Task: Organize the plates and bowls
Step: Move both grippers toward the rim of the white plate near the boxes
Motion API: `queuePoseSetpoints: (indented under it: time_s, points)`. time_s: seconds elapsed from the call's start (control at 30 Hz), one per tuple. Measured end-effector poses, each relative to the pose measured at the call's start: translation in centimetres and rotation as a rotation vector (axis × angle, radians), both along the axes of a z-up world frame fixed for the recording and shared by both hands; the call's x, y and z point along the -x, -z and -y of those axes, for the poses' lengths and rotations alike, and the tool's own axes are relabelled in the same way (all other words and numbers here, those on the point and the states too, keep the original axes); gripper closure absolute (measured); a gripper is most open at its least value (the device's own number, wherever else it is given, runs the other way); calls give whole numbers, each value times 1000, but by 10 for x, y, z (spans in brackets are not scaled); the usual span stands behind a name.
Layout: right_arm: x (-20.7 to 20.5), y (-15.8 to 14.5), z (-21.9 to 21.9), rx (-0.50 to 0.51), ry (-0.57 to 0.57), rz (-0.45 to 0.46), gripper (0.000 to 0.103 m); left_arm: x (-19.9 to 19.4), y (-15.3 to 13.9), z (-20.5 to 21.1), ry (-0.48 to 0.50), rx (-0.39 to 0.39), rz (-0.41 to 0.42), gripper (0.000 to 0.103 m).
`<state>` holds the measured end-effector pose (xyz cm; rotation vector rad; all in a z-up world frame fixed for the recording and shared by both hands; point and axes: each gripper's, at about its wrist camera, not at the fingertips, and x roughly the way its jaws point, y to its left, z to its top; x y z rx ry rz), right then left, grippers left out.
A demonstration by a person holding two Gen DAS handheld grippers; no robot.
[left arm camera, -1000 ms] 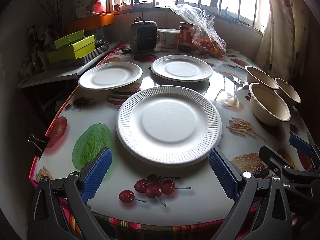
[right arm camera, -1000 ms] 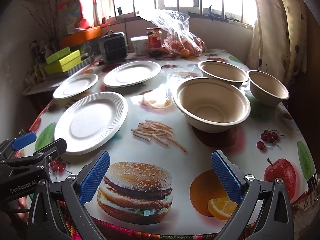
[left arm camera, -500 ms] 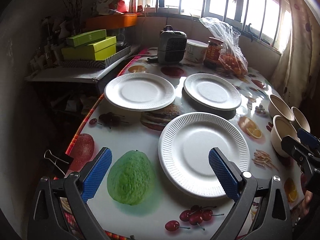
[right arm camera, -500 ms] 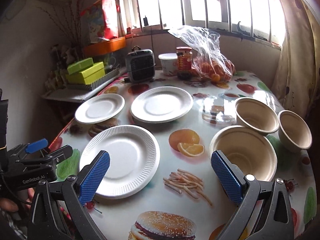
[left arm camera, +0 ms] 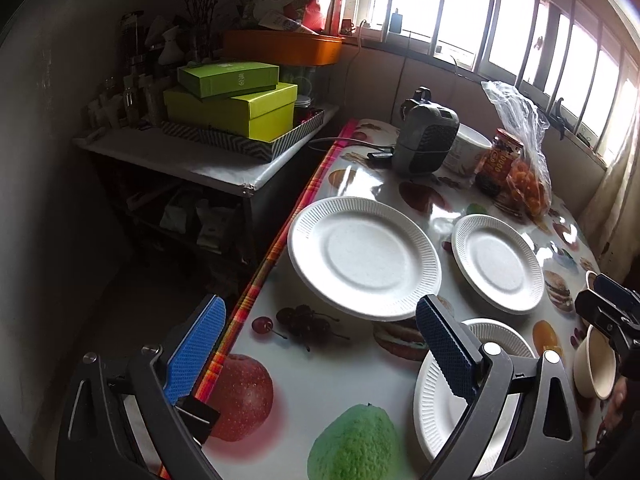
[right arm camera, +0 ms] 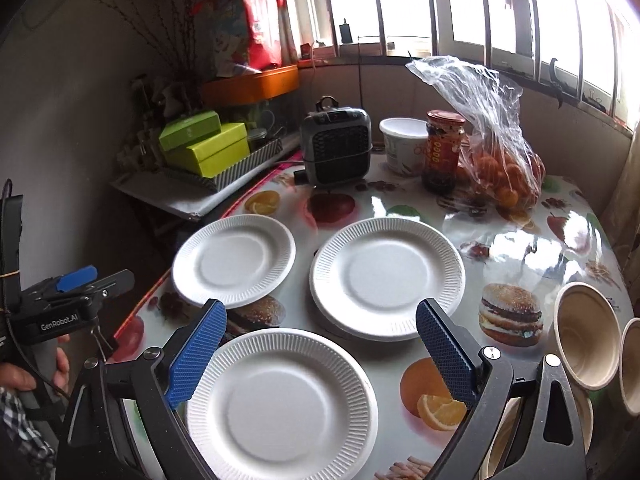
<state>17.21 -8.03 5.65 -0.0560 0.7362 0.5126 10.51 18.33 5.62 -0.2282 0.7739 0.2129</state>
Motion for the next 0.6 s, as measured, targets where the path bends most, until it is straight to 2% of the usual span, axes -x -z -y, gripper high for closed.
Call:
queuePoseSetpoints:
  time_s: [0.13, 0.3, 0.43, 0.5, 0.53, 0.6]
  points:
    - [-30, 2, -19, 7, -51, -37, 11, -19, 4, -15, -7, 35, -21, 16]
    - [-62, 11, -41, -13, -101, -109, 21, -36, 11, -27, -19, 43, -38, 18]
    - [-81, 32, -59, -14, -133, -205, 36, -55, 24, -41, -16, 82, -81, 34]
    - [-90, 42, -66, -19, -131, -247, 41, -63, 31, -48, -18, 112, -99, 38]
    - [-94, 46, -68, -23, -132, -265, 45, -66, 34, -51, -26, 116, -107, 41]
    - [-101, 52, -72, -31, -132, -298, 48, -70, 37, -53, -28, 107, -109, 41]
